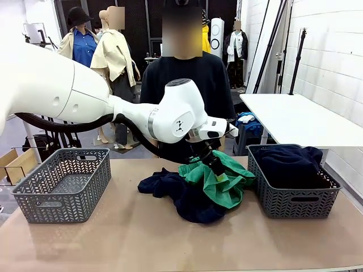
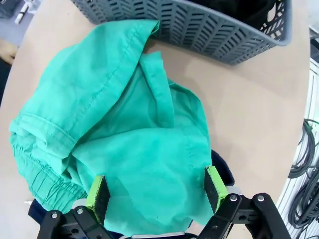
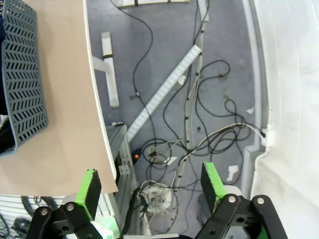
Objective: Sort the tops and bottoms.
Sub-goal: Lift clothes from the center of the table with your left hand.
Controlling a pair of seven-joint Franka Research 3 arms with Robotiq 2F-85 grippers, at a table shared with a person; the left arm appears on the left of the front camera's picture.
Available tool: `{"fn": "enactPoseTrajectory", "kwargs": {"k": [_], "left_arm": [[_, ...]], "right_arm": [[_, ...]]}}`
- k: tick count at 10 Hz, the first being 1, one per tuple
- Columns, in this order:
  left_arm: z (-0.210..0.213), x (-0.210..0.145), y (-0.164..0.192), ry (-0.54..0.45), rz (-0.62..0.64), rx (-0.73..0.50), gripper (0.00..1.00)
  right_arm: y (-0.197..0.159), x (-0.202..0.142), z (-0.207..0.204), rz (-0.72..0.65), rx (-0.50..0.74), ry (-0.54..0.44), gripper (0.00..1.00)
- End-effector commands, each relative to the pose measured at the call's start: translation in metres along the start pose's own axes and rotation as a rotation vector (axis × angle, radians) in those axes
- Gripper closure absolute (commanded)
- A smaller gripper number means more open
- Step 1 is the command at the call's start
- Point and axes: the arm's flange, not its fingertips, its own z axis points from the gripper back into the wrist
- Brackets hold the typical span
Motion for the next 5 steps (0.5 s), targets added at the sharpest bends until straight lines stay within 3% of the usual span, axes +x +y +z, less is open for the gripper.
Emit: {"fn": "enactPoseTrajectory", "kwargs": {"k": [1,4,5], "left_arm": [[-0.0004,0.0052,0.0,0.057,0.006,0.06,0.0],[-0.0023,0.0016,0.001,0.085,-0.012,0.08,0.0],[-0.0017,0.0001,0.0004,0.07,-0.053,0.069,0.14]], "right_arm": [[-0.001,-0.0001,0.0004,0.005,-0.014,0.006,0.0],[-0.001,-0.0001,0.0004,0.005,-0.014,0.006,0.0],[-0.001,-0.0001,0.0004,0.005,-0.014,0.006,0.0]]}}
